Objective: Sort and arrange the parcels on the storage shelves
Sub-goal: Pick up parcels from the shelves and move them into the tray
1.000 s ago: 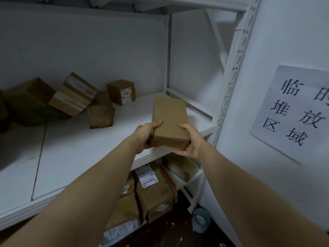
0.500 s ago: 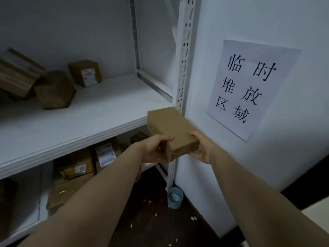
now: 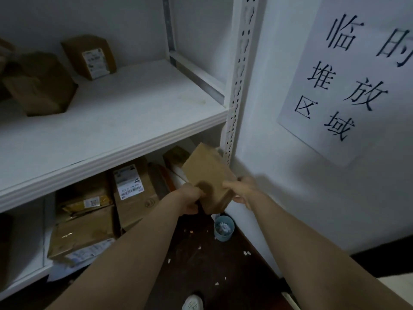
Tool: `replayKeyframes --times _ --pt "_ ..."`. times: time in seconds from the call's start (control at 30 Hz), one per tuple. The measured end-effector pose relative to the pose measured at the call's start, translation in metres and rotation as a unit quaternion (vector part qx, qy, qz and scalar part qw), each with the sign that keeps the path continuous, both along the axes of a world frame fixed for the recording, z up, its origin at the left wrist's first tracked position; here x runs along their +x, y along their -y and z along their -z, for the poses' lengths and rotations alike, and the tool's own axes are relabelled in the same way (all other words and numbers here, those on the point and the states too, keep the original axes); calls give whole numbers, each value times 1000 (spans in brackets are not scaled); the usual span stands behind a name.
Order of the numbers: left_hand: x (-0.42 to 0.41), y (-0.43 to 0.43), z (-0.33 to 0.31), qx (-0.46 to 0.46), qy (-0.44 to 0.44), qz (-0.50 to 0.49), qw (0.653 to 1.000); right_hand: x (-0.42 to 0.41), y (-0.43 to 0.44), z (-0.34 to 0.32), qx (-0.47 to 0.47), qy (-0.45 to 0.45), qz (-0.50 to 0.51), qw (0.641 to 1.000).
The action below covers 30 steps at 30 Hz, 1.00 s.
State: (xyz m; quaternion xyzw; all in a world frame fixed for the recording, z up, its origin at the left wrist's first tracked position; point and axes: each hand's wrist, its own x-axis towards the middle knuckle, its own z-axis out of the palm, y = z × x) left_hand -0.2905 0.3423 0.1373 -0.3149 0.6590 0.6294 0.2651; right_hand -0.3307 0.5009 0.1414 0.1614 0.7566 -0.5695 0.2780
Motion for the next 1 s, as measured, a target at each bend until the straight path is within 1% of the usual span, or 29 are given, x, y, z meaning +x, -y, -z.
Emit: replayKeyframes --times 0.07,0.13,0.2,0.3,0.37,0.4,0.43,0.5,0.53,0.6,0.77,0.9,0.97,1.0 --pt "-8 16 13 -49 8 -18 999 -10 21 15 11 -10 -25 1000" --pt "-17 32 27 -63 13 -40 997 -20 42 31 17 -26 -54 998" --pt "-27 48 39 -64 22 -57 996 -31 63 49 32 -35 -80 996" --pt "-37 62 49 -78 28 -92 992 -38 79 62 43 -23 -92 995" --pt "-46 68 57 -65 31 -121 990 -45 93 72 68 -38 -107 991" --pt "-50 71 60 -56 34 -128 990 -49 100 84 82 -45 -115 989" --pt "-53 73 61 -51 36 -130 990 -60 104 115 89 -52 -122 987" --pt "-60 76 67 -49 35 -126 990 -71 113 146 98 -60 -125 986" --pt "-64 79 71 -50 30 -124 991 -71 117 147 99 -66 -122 985" --pt "-71 82 77 -48 24 -116 992 -61 126 116 115 -83 -120 983" --pt "-87 86 89 -37 20 -96 994 -72 136 122 126 -103 -92 982" --pt "-98 82 89 -12 16 -97 995 -84 130 127 144 -91 -88 981" --pt "-101 85 94 -18 17 -113 993 -87 129 129 131 -91 -78 984" --pt "-102 88 96 -27 23 -127 991 -88 129 130 107 -89 -60 988"
